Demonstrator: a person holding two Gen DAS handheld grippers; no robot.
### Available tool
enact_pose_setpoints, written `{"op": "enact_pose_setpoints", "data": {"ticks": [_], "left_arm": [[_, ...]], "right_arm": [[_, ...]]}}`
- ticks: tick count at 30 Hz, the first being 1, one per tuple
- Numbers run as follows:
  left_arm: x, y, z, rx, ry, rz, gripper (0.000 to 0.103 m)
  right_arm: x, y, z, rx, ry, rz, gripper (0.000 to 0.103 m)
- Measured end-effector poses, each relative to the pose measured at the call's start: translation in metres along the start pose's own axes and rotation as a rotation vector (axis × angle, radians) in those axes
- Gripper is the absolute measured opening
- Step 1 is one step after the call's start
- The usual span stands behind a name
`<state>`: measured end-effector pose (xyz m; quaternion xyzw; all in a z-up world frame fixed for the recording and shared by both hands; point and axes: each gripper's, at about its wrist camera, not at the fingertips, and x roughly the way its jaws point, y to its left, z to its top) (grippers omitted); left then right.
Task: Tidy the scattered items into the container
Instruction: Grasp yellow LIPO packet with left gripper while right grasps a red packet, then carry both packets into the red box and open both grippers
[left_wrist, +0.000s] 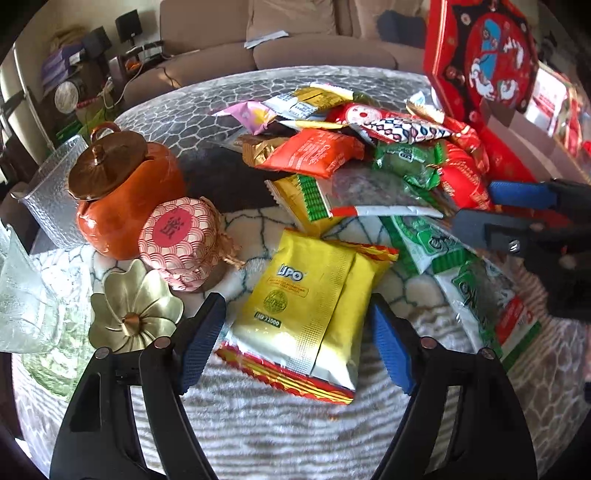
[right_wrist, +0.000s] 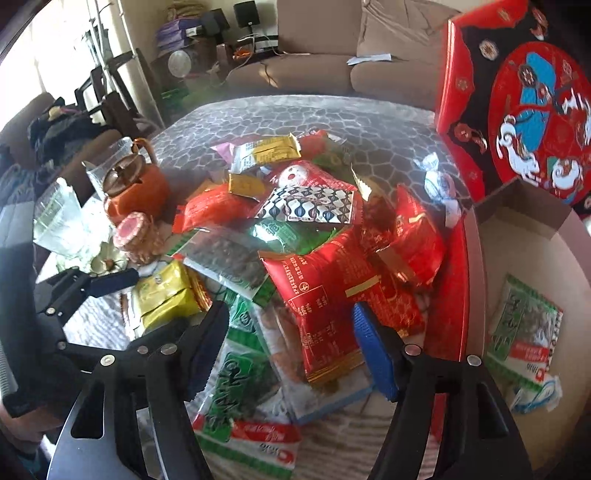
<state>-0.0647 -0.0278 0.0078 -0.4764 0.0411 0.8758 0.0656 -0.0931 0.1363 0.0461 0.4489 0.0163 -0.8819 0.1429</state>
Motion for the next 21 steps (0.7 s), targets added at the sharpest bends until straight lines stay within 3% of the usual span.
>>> {"op": "enact_pose_setpoints", "data": {"ticks": [1, 2, 3, 4, 6, 10, 17, 20, 21], "left_arm": [[0.000, 0.000, 0.001, -0.007, -0.006, -0.003, 0.057], [-0.001, 0.000, 0.002, -0.012, -0.011, -0.001, 0.048], [-0.002, 0.001, 0.003, -0.020, -0.011, 0.001, 0.047], [-0.004, 0.003, 0.003, -0.037, -0.010, -0.007, 0.047], [-0.007, 0.008, 0.002, -0.077, -0.010, -0.047, 0.045], [-0.027, 0.014, 0.001, -0.125, -0.032, -0.092, 0.044], [-0.080, 0.006, 0.010, -0.133, -0.103, -0.147, 0.044], [-0.096, 0.000, 0.014, -0.141, -0.115, -0.162, 0.044], [-0.100, 0.001, 0.015, -0.147, -0.119, -0.166, 0.044]], "right_arm": [[0.002, 0.001, 0.001, -0.009, -0.002, -0.017, 0.071], [0.003, 0.003, 0.002, -0.022, -0.005, -0.048, 0.053], [0.003, 0.003, 0.003, -0.032, -0.009, -0.092, 0.036], [0.002, 0.001, 0.003, -0.027, -0.012, -0.099, 0.027], [-0.002, -0.010, 0.004, 0.038, -0.015, -0.035, 0.022], [-0.016, -0.012, 0.002, 0.052, -0.034, -0.007, 0.005], [-0.063, -0.003, -0.004, 0.080, -0.086, 0.082, 0.004], [-0.070, -0.006, 0.001, 0.077, -0.056, 0.081, 0.008], [-0.068, -0.006, 0.003, 0.059, -0.044, 0.065, 0.014]]}}
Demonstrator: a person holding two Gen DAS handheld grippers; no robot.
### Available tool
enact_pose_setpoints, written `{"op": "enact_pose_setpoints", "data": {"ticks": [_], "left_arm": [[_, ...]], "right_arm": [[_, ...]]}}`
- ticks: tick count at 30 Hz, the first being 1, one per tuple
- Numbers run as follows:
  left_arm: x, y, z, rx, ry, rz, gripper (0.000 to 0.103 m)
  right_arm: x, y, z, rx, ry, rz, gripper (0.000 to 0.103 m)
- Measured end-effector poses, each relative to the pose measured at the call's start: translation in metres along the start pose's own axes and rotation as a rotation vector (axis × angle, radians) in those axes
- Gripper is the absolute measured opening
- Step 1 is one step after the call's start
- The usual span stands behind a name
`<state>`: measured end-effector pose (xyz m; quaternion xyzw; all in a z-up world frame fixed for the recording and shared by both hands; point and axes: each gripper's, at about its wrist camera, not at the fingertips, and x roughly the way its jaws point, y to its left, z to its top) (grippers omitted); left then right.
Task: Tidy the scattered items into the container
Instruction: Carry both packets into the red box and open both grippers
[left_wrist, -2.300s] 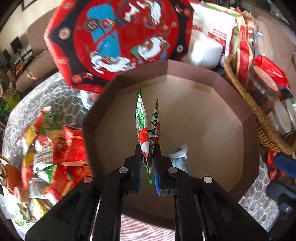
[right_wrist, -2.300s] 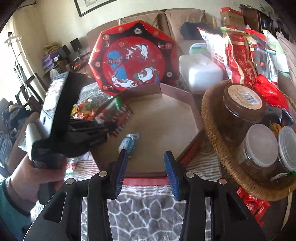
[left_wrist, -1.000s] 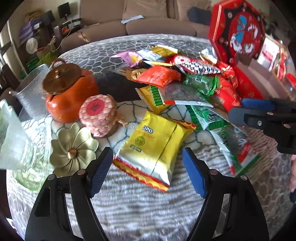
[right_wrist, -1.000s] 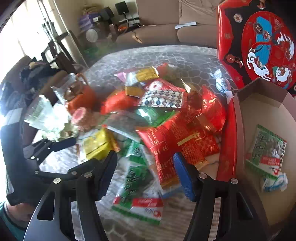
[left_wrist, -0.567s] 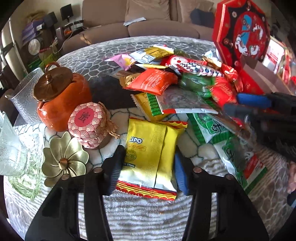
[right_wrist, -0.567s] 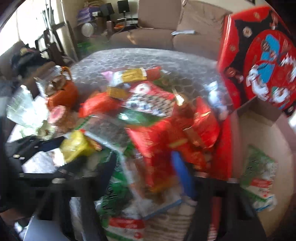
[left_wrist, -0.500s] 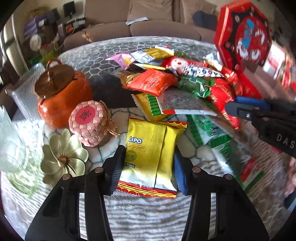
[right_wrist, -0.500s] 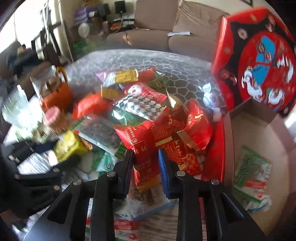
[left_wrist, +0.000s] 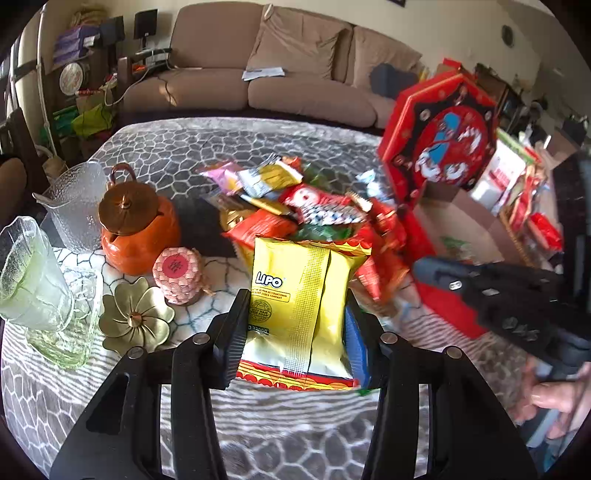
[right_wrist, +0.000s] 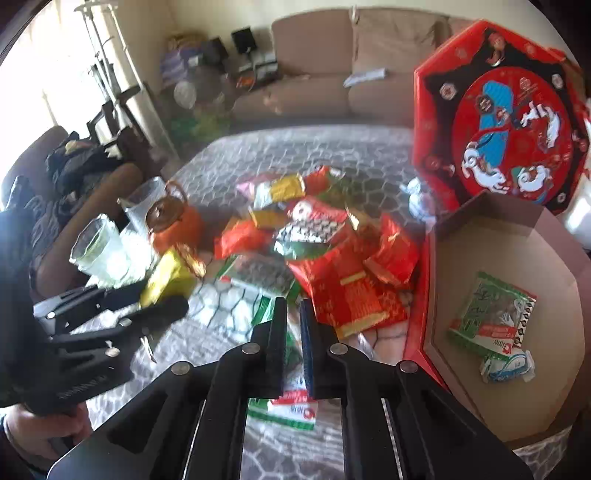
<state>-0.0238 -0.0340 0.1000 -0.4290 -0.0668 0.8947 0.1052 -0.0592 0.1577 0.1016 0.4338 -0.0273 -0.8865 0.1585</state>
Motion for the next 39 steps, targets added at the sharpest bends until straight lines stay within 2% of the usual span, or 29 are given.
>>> {"op": "enact_pose_setpoints", "data": {"ticks": [2, 3, 4, 7, 10, 12, 15, 16, 17, 20, 24, 29, 33, 39], "left_arm": [[-0.008, 0.000, 0.001, -0.008, -0.007, -0.003, 0.044], [-0.010, 0.000, 0.000, -0.009, -0.005, -0.004, 0.044], [-0.012, 0.001, 0.000, -0.010, -0.003, -0.003, 0.044], [-0.012, 0.005, -0.001, -0.007, 0.003, 0.002, 0.044], [-0.010, 0.010, -0.003, -0.007, 0.009, -0.001, 0.044], [-0.007, 0.013, -0.003, -0.007, 0.011, 0.002, 0.044], [-0.002, 0.018, -0.003, -0.014, 0.016, 0.001, 0.044], [0.000, 0.019, -0.003, -0.017, 0.017, 0.001, 0.044], [0.003, 0.020, -0.003, -0.020, 0.021, 0.002, 0.044], [0.007, 0.018, -0.003, -0.025, 0.029, 0.002, 0.044], [0.006, 0.003, 0.002, -0.008, 0.029, -0.011, 0.044], [0.009, -0.046, 0.022, 0.038, 0.023, -0.060, 0.044], [0.029, -0.102, 0.040, 0.076, 0.037, -0.109, 0.044], [0.080, -0.187, 0.054, 0.166, 0.081, -0.129, 0.044]], "right_arm": [[0.004, 0.004, 0.004, -0.044, 0.010, -0.023, 0.055], [0.009, 0.006, 0.006, -0.072, 0.014, -0.042, 0.061], [0.015, 0.006, 0.009, -0.094, 0.023, -0.059, 0.066], [0.040, 0.008, 0.019, -0.159, 0.084, -0.068, 0.072], [0.070, 0.009, 0.028, -0.246, 0.166, -0.133, 0.073], [0.085, 0.007, 0.031, -0.270, 0.221, -0.142, 0.079], [0.100, -0.003, 0.027, -0.253, 0.288, -0.104, 0.077], [0.103, -0.006, 0.024, -0.240, 0.293, -0.088, 0.058], [0.103, -0.010, 0.022, -0.216, 0.289, -0.061, 0.045], [0.090, -0.020, 0.021, -0.116, 0.236, -0.012, 0.040], [0.057, -0.021, 0.021, -0.083, 0.168, 0.024, 0.040], [-0.002, -0.038, 0.029, -0.047, 0.081, -0.018, 0.040], [-0.037, -0.088, 0.029, 0.026, 0.049, -0.116, 0.040], [-0.060, -0.175, -0.003, 0.159, 0.071, -0.211, 0.040]]}}
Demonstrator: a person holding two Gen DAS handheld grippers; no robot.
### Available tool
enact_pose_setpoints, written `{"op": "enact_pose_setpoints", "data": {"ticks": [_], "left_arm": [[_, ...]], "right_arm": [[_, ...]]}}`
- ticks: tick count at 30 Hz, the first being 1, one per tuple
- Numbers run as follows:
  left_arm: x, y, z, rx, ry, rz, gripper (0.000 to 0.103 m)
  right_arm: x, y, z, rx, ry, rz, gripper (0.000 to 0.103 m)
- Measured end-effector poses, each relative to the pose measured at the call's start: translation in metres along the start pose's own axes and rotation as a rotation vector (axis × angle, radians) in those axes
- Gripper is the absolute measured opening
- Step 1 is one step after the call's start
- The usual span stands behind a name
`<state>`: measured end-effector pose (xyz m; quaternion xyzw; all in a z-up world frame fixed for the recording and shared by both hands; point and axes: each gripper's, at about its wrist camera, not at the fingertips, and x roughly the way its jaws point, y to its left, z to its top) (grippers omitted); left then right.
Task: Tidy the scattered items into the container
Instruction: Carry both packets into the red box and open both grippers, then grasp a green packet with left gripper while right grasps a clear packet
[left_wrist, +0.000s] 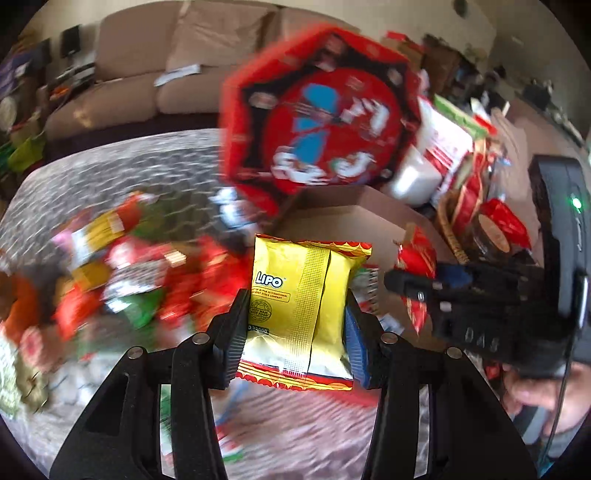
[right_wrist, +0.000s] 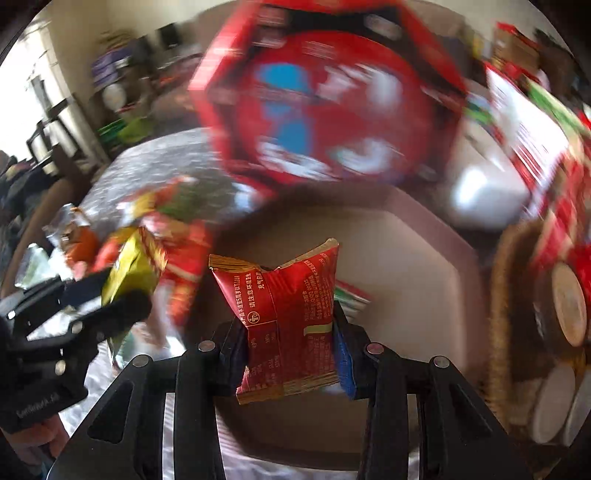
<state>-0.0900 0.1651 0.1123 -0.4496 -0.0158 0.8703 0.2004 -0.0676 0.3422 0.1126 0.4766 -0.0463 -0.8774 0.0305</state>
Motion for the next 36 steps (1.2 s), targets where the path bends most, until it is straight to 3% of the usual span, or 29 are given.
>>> {"op": "enact_pose_setpoints", "data": {"ticks": [6, 10, 12, 14, 18, 23, 27, 30, 36], "left_arm": [[0.055, -0.033, 0.016, 0.054, 0.072, 0.043, 0.045], [0.081, -0.039, 0.022, 0.080, 0.122, 0.075, 0.046], [0.088, -0.040, 0.022, 0.089, 0.128, 0.108, 0.051], [0.088, -0.037, 0.022, 0.078, 0.124, 0.113, 0.057], [0.081, -0.032, 0.023, 0.070, 0.103, 0.120, 0.066], [0.042, -0.016, 0.028, 0.031, 0.041, 0.100, 0.067], [-0.009, 0.017, 0.020, -0.010, -0.034, 0.095, 0.075], [-0.043, 0.058, 0.003, -0.054, -0.069, 0.143, 0.078], [-0.063, 0.149, -0.055, -0.193, 0.004, 0.234, 0.078]], "right_arm": [[0.016, -0.049, -0.003, 0.055, 0.030, -0.016, 0.040], [0.036, -0.060, 0.004, 0.053, 0.071, -0.022, 0.042], [0.044, -0.061, 0.005, 0.053, 0.083, -0.023, 0.043], [0.046, -0.064, 0.005, 0.062, 0.081, -0.012, 0.056], [0.037, -0.065, 0.006, 0.062, 0.045, -0.020, 0.059], [0.014, -0.065, 0.007, 0.070, -0.003, 0.005, 0.060], [-0.013, -0.041, 0.002, 0.026, -0.039, 0.055, 0.061], [-0.022, -0.002, 0.000, -0.004, -0.058, 0.102, 0.065], [-0.021, 0.086, -0.017, -0.091, -0.058, 0.223, 0.066]]}}
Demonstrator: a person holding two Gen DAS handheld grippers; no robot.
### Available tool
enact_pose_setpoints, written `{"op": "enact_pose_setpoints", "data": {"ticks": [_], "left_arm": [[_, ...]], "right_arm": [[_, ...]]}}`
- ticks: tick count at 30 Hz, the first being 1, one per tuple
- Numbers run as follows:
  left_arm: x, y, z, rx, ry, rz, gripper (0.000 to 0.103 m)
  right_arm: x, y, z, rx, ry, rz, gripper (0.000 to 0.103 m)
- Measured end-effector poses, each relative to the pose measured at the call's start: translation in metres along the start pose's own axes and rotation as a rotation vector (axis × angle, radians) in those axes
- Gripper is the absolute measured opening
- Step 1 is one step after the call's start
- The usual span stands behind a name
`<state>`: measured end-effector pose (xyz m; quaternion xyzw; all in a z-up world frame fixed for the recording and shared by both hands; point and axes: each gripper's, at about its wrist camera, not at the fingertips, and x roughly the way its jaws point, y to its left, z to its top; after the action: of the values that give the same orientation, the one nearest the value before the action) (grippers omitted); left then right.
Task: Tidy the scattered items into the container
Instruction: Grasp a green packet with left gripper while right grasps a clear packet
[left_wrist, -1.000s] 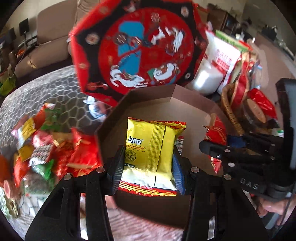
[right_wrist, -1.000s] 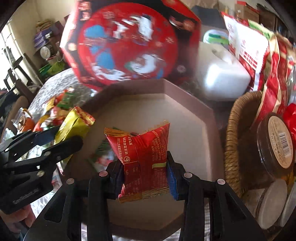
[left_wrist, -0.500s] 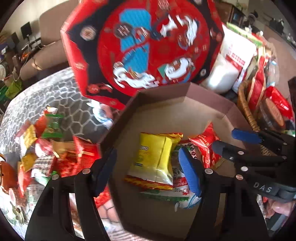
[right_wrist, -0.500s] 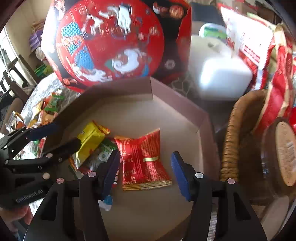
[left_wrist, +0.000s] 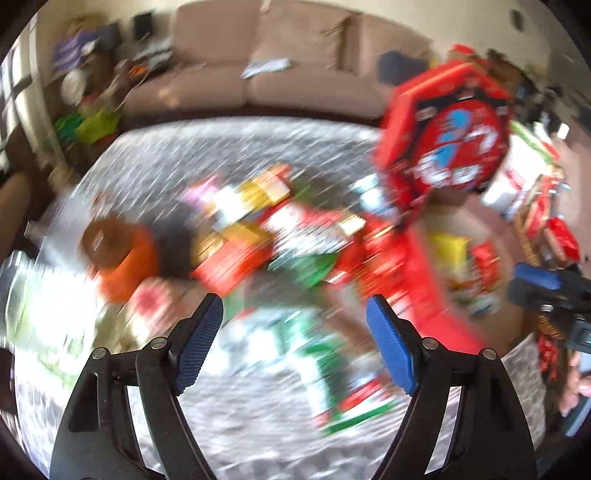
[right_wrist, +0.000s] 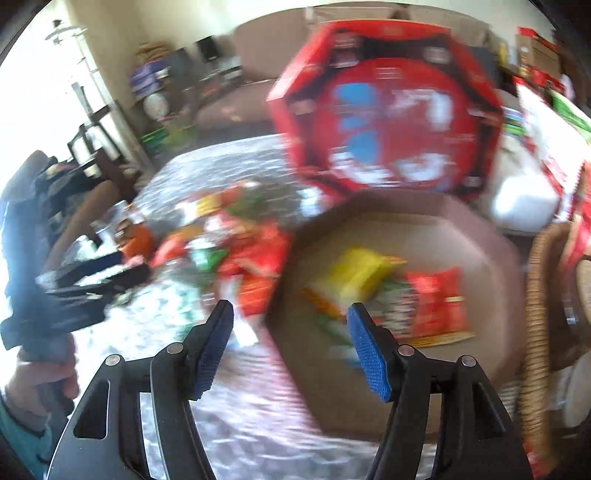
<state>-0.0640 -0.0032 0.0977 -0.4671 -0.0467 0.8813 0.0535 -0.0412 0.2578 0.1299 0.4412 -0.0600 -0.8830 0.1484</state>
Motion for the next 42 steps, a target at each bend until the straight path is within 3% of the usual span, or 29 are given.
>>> {"op": "enact_pose_setpoints", "data": {"ticks": [6, 9, 16, 20, 25, 27, 29, 31, 34, 36, 39, 42], "left_arm": [[0.009, 0.049, -0.034, -0.084, 0.045, -0.015, 0.078], [0.014, 0.058, -0.039, -0.100, 0.049, -0.027, 0.078], [0.039, 0.053, -0.019, -0.132, 0.057, -0.070, 0.078], [0.061, 0.044, -0.007, -0.122, 0.062, -0.038, 0.089], [0.081, 0.032, 0.006, -0.081, 0.075, -0.032, 0.089], [0.088, 0.028, 0.009, -0.069, 0.085, -0.033, 0.089], [0.097, 0.026, 0.010, -0.062, 0.098, -0.028, 0.089], [0.100, 0.023, 0.010, -0.049, 0.092, -0.017, 0.088], [0.099, 0.016, 0.009, -0.035, 0.061, -0.007, 0.059], [0.091, 0.015, 0.010, -0.045, 0.020, 0.022, 0.034], [0.085, 0.016, 0.011, -0.050, 0.028, -0.005, 0.015], [0.070, 0.019, 0.012, -0.056, 0.022, -0.040, 0.007]], "right_arm": [[0.048, 0.067, -0.020, -0.075, 0.073, 0.073, 0.066], [0.071, 0.087, -0.030, -0.118, 0.098, 0.053, 0.066], [0.113, 0.094, -0.042, -0.204, 0.120, -0.099, 0.066], [0.129, 0.086, -0.042, -0.184, 0.136, -0.104, 0.073], [0.137, 0.084, -0.039, -0.173, 0.111, -0.095, 0.075], [0.139, 0.086, -0.038, -0.173, 0.107, -0.093, 0.064], [0.138, 0.088, -0.037, -0.179, 0.097, -0.084, 0.043], [0.138, 0.090, -0.038, -0.192, 0.094, -0.086, 0.039], [0.134, 0.093, -0.041, -0.216, 0.081, -0.091, 0.027], [0.128, 0.096, -0.043, -0.232, 0.067, -0.075, 0.024], [0.123, 0.108, -0.049, -0.283, 0.060, -0.065, 0.020], [0.112, 0.116, -0.050, -0.271, 0.062, -0.032, 0.019]]}}
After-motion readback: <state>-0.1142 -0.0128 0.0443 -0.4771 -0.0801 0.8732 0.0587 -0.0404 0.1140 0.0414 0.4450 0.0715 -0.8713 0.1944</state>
